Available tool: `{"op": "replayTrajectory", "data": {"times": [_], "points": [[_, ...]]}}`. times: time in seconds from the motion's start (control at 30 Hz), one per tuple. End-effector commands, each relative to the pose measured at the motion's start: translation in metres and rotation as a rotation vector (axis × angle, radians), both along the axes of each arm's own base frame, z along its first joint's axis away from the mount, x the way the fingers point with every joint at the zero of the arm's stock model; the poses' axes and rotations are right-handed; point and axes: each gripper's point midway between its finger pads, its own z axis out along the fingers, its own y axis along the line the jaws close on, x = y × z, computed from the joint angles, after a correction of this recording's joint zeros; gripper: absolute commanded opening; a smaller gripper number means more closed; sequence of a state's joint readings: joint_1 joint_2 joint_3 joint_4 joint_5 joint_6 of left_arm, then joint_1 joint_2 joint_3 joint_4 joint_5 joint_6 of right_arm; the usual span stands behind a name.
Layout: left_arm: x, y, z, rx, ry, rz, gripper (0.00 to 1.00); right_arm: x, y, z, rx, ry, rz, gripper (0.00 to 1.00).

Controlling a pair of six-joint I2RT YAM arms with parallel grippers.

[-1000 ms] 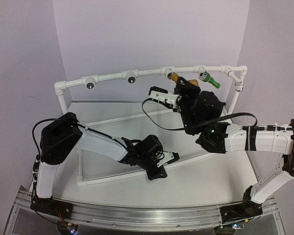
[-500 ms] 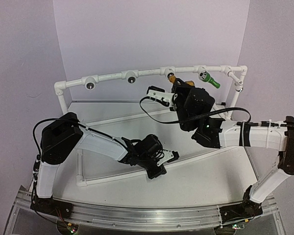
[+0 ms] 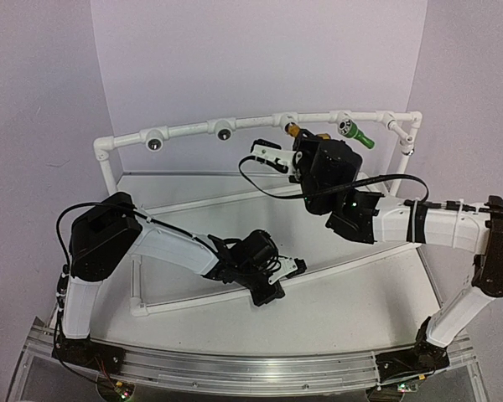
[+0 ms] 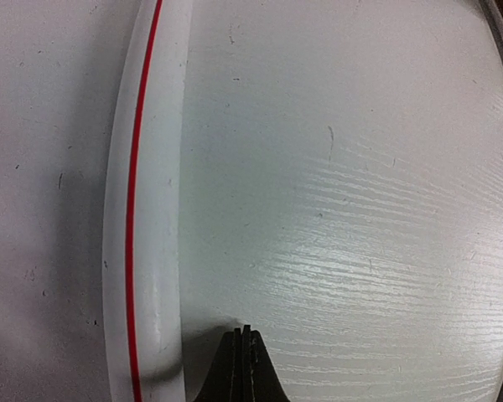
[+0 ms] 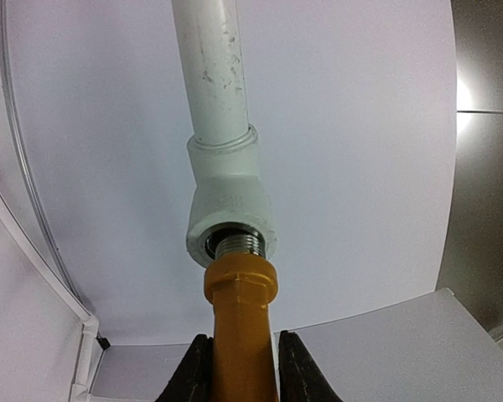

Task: Install the water faucets
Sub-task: Hold the pipe with the faucet installed at the center of the board, then screw the water faucet onto the adaptor.

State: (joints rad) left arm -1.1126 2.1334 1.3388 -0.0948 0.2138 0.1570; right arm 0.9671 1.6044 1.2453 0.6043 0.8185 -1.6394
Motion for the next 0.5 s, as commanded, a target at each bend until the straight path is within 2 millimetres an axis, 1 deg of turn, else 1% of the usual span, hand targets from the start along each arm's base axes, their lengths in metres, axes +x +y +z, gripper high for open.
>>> {"op": "replayTrajectory", "data": {"times": [0.0, 0.13, 0.33, 0.47], "points": [[0.010, 0.023, -0.032, 0.106, -0.001, 0.044, 0.00, 0.009, -0.001, -0.001, 0.037, 0.016, -0.011, 0.00], [0.010, 0.023, -0.032, 0.106, 0.000, 0.046, 0.00, 0.012, -0.001, -0.006, 0.038, 0.023, -0.010, 0.00], [0.009, 0.023, -0.033, 0.105, 0.004, 0.042, 0.00, 0.019, 0.004, 0.007, 0.083, 0.014, -0.018, 0.00], [0.007, 0.021, -0.034, 0.102, 0.013, 0.036, 0.00, 0.020, 0.005, 0.018, 0.188, 0.045, -0.011, 0.00]]}}
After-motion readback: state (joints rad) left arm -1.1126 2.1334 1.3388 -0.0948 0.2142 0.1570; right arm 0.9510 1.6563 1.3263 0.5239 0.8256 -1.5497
